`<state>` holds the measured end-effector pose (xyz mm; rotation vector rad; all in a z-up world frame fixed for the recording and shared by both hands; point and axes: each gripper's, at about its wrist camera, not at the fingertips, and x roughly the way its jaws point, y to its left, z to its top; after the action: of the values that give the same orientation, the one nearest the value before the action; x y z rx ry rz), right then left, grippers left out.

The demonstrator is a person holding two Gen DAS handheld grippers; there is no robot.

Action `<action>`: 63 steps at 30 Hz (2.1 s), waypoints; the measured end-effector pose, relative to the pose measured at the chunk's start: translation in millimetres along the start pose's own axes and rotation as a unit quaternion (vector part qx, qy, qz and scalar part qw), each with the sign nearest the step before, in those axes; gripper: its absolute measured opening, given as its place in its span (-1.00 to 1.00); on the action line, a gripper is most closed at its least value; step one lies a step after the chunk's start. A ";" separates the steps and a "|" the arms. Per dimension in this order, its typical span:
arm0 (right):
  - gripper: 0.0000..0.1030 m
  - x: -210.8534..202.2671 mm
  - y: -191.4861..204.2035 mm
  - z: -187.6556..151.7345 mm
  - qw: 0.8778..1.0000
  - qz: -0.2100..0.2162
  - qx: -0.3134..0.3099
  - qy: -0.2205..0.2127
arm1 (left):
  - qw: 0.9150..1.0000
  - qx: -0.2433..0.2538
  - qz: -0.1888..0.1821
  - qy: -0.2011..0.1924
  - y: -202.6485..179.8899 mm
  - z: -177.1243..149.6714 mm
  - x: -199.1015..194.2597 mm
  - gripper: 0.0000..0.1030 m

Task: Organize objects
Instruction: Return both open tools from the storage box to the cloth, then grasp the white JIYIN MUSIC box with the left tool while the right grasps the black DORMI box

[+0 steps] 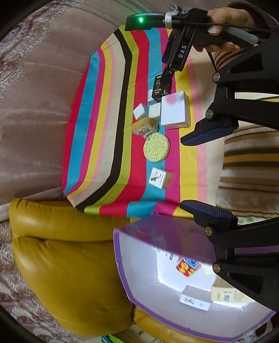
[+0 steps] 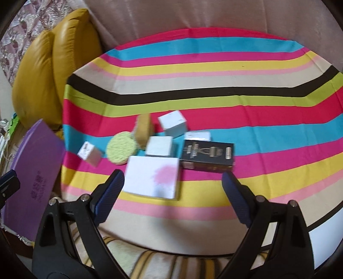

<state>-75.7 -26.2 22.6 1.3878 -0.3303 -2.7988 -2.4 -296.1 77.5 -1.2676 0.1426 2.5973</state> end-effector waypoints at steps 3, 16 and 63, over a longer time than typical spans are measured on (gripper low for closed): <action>0.82 5.6 -7.2 0.1 1.000 -0.009 0.002 0.003 | 1.000 0.009 0.000 0.012 -8.3 4.1 14.9 0.05; 0.82 29.3 -37.0 1.1 0.999 -0.039 0.020 0.018 | 0.999 0.016 0.000 0.051 -28.2 25.4 77.7 0.09; 0.83 94.0 -36.0 22.0 0.996 -0.062 0.039 0.051 | 0.991 -0.015 0.031 0.127 -0.4 37.5 203.4 0.17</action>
<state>-146.9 4.4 -45.2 1.6147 -0.3682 -2.8255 -151.1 -252.4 -59.3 -1.6270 0.1914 2.4854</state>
